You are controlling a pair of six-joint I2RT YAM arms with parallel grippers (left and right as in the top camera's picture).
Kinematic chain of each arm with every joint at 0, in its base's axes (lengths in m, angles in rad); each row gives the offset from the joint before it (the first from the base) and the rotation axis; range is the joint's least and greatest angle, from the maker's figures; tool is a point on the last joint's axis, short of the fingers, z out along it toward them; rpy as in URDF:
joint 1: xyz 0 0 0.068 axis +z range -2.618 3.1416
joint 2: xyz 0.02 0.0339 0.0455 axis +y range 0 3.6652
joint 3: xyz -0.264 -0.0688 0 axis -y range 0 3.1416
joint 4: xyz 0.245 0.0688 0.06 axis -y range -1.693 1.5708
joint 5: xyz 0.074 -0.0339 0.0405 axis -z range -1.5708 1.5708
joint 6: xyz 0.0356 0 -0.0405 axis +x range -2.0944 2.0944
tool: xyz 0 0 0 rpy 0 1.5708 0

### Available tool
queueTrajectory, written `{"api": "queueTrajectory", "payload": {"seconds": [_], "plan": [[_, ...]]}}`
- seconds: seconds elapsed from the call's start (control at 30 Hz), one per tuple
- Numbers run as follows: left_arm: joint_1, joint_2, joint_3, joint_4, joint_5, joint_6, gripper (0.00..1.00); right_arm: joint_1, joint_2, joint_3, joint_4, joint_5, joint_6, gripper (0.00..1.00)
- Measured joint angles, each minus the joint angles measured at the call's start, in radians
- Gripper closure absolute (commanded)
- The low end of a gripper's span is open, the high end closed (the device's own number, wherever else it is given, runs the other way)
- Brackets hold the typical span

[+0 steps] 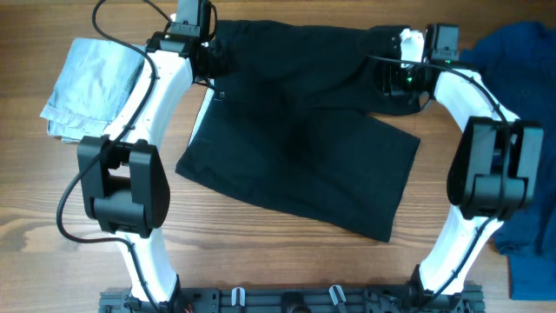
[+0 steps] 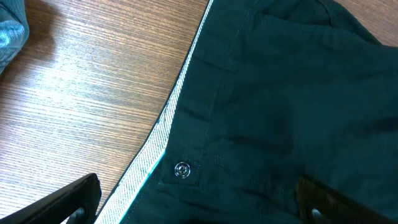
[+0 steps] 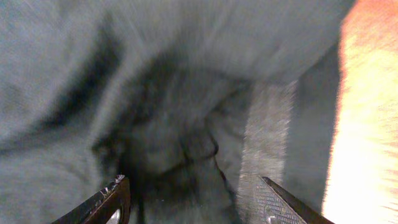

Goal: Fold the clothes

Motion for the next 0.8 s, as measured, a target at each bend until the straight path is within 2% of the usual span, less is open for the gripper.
{"api": "queueTrajectory", "payload": {"seconds": [0.2,0.23,0.37,0.47,0.6,0.73,0.8], "plan": [[0.000,0.000,0.000,0.000,0.000,0.000,0.00,0.001,0.035,0.000,0.002,-0.010,0.002,0.42],[0.000,0.000,0.000,0.000,0.000,0.000,0.00,0.001,0.035,0.000,0.004,-0.011,0.002,0.44],[0.000,0.000,0.000,0.000,0.000,0.000,0.00,0.004,0.037,0.000,0.008,-0.012,0.014,0.71],[0.000,0.000,0.000,0.000,0.000,0.000,0.00,0.006,0.040,0.000,0.007,-0.013,0.011,0.77],[0.000,0.000,0.000,0.000,0.000,0.000,0.00,0.005,0.040,0.000,-0.002,-0.013,0.016,0.80],[0.000,0.000,0.000,0.000,0.000,0.000,0.00,0.005,0.040,0.000,-0.004,-0.012,0.017,0.95],[0.000,0.000,0.000,0.000,0.000,0.000,0.00,0.005,0.040,0.000,-0.004,-0.012,0.017,0.96]]}}
